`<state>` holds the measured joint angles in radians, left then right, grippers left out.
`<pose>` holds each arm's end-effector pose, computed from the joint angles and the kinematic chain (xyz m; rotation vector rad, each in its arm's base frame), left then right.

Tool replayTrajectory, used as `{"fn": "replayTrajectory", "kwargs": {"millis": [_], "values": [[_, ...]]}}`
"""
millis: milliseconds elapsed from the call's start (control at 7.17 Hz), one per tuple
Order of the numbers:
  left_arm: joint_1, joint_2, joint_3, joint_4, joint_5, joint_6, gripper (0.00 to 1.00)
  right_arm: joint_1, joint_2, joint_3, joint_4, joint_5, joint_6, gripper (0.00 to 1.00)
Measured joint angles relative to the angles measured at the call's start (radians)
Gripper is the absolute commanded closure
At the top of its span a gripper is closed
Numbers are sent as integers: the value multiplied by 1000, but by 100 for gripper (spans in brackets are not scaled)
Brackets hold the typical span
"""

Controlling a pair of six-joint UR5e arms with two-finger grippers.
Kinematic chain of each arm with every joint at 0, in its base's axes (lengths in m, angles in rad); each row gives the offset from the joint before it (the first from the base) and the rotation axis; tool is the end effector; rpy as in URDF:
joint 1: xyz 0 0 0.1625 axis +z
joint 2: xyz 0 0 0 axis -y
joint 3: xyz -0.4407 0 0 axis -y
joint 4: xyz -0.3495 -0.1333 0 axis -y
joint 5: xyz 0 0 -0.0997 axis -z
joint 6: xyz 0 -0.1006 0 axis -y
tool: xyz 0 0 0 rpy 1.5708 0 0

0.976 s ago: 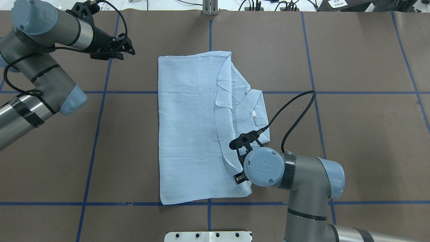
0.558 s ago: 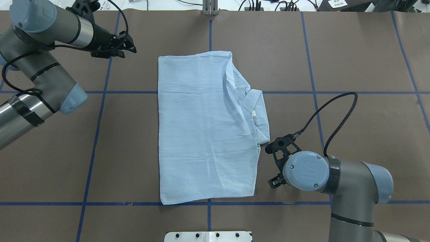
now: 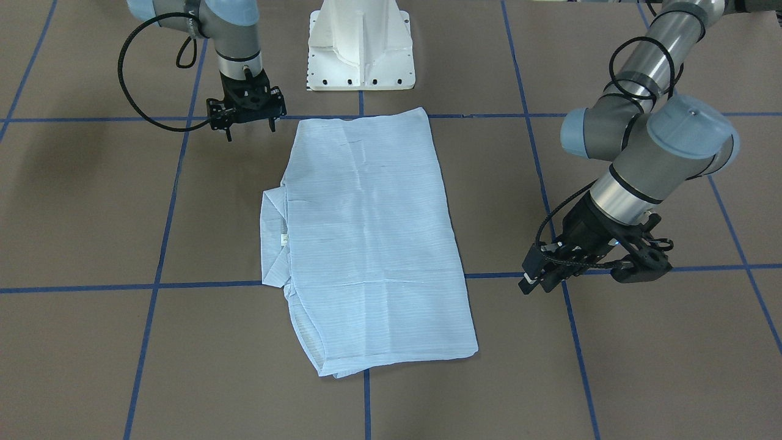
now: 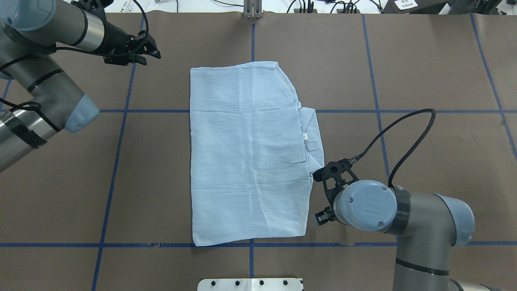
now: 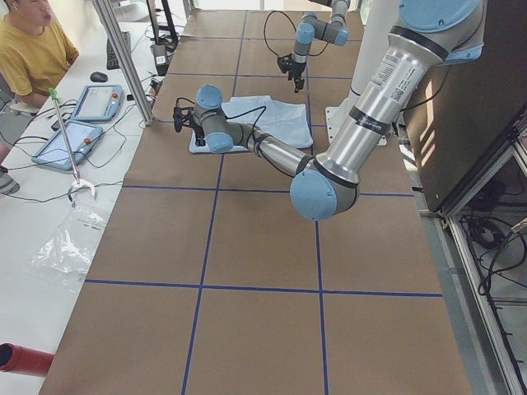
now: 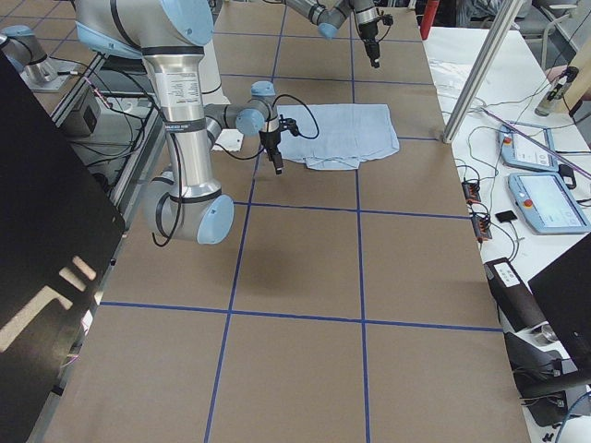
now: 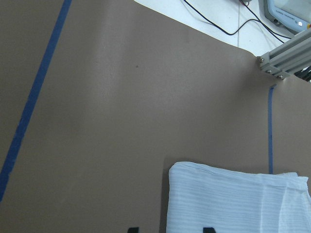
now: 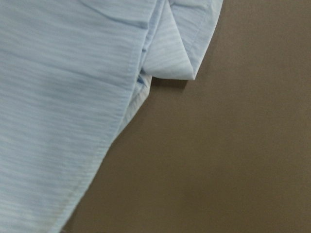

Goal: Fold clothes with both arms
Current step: 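Grasp the bundle's end nearest the robot with the right gripper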

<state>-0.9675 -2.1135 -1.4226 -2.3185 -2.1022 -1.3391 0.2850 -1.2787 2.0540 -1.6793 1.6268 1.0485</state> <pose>0.3127 -0.5989 0.3509 0.2394 1.1873 -0.3411 -0.4602 -0.2679 0.3572 0.2128 -0.6359 -0.2470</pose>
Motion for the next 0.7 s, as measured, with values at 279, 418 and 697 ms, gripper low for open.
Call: {"fn": "replayTrajectory", "kwargs": {"millis": [279,418,697], "values": [[-3,3,-8,7,-6,1,46,-33,65,-7,14,-2,423,0],[-3,3,-8,8,-7,0,46,-53,85,-24,56,-6,700,2],[-3,12,-10,8,-5,0,45,-72,99,-78,172,-11,1118,5]]}}
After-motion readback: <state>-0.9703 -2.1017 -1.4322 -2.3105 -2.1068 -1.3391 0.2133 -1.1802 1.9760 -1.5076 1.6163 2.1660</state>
